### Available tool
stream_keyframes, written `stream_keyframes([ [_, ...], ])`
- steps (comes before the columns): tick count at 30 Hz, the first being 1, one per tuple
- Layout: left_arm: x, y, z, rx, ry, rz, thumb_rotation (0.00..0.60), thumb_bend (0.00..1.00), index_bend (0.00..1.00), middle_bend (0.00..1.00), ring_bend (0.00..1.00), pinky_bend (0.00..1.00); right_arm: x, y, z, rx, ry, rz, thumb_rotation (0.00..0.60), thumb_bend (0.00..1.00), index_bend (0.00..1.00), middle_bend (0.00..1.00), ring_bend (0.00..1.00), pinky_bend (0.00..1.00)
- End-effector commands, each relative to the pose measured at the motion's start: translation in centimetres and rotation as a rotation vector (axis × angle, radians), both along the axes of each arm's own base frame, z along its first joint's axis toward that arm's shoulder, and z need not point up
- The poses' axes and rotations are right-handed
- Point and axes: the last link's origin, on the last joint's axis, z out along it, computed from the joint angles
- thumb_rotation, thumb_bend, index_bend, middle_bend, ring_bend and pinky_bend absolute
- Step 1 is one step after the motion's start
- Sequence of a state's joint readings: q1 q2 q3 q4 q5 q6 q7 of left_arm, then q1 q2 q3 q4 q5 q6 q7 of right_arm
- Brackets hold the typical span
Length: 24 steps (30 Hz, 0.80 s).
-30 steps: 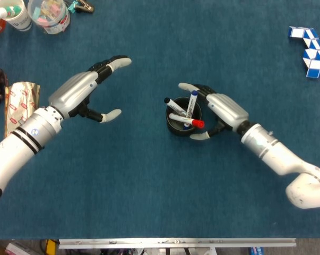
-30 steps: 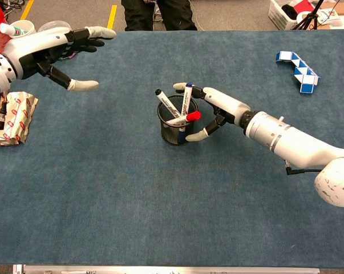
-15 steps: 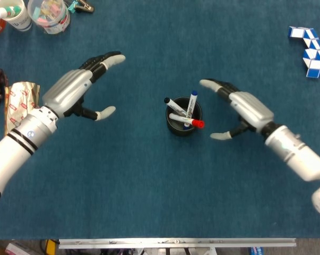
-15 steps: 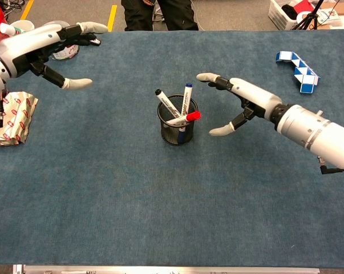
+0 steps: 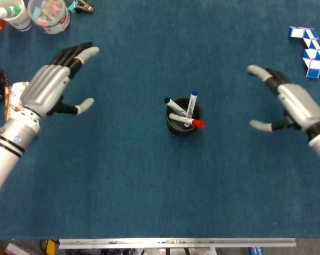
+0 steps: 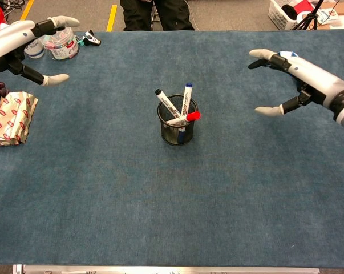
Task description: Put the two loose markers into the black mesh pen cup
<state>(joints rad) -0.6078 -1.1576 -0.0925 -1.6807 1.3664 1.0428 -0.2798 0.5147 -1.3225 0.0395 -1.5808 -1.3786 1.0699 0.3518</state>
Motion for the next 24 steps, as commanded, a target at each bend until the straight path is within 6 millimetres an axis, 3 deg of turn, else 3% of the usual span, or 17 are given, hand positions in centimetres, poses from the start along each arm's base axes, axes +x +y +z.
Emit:
stream_keyframes([
  [1, -2.0, -0.8, 0.5, 0.106, 0.079, 0.020, 0.600, 0.30, 0.08, 0.00, 0.00, 0.00, -2.1, 0.8, 2.2, -0.155, 0.102, -0.037, 0.600, 0.31, 0.16, 0.31, 0.21, 0.19],
  [4, -3.4, -1.5, 0.7, 0.159, 0.128, 0.036, 0.600, 0.30, 0.10, 0.00, 0.00, 0.00, -3.0, 1.4, 3.5, -0.242, 0.174, -0.046, 0.600, 0.38, 0.29, 0.37, 0.29, 0.28],
  [9, -5.4, -3.0, 1.4, 0.244, 0.257, 0.041, 0.600, 0.30, 0.10, 0.02, 0.00, 0.00, -4.0, 2.8, 5.6, -0.372, 0.340, -0.015, 0.600, 0.39, 0.38, 0.43, 0.36, 0.35],
  [24, -8.3, -9.6, 1.5, 0.411, 0.406, 0.139, 0.600, 0.30, 0.13, 0.05, 0.00, 0.00, -6.0, 6.9, 9.5, -0.381, 0.446, -0.151, 0.600, 0.39, 0.41, 0.44, 0.38, 0.37],
])
